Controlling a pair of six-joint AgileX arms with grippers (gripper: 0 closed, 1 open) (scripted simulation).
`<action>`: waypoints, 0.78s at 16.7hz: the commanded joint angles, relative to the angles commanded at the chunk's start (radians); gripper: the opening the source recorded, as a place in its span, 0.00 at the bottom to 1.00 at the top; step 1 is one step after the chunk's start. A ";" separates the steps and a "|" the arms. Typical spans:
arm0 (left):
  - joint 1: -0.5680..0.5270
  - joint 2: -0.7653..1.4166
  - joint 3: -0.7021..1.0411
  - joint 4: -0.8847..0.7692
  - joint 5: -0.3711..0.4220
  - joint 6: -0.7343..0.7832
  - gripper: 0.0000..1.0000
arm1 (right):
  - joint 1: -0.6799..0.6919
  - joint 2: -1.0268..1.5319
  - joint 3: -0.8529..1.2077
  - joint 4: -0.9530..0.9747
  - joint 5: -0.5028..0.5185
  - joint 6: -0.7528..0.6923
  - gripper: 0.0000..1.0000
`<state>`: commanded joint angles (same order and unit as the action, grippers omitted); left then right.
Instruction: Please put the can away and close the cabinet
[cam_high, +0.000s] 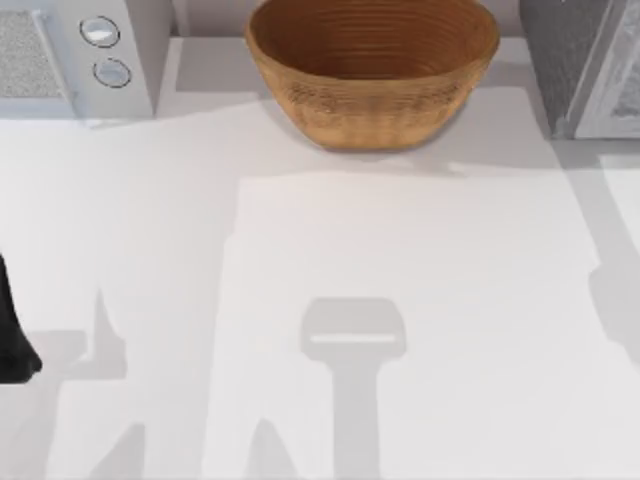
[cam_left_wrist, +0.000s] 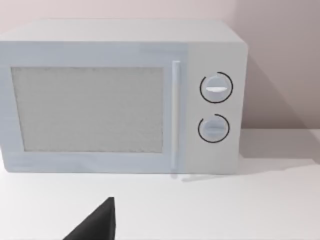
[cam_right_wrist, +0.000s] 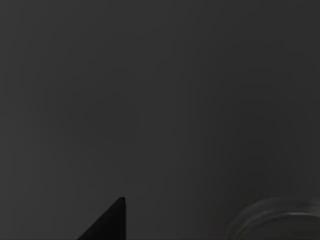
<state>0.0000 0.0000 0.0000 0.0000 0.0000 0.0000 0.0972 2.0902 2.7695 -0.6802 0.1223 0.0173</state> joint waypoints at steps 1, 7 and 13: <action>0.000 0.000 0.000 0.000 0.000 0.000 1.00 | 0.000 0.000 0.000 0.000 0.000 0.000 1.00; 0.000 0.000 0.000 0.000 0.000 0.000 1.00 | 0.002 -0.028 -0.030 0.016 -0.006 -0.003 1.00; 0.000 0.000 0.000 0.000 0.000 0.000 1.00 | -0.012 -0.339 -0.365 0.156 -0.055 -0.032 1.00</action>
<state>0.0000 0.0000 0.0000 0.0000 0.0000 0.0000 0.0849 1.7510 2.4043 -0.5243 0.0671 -0.0145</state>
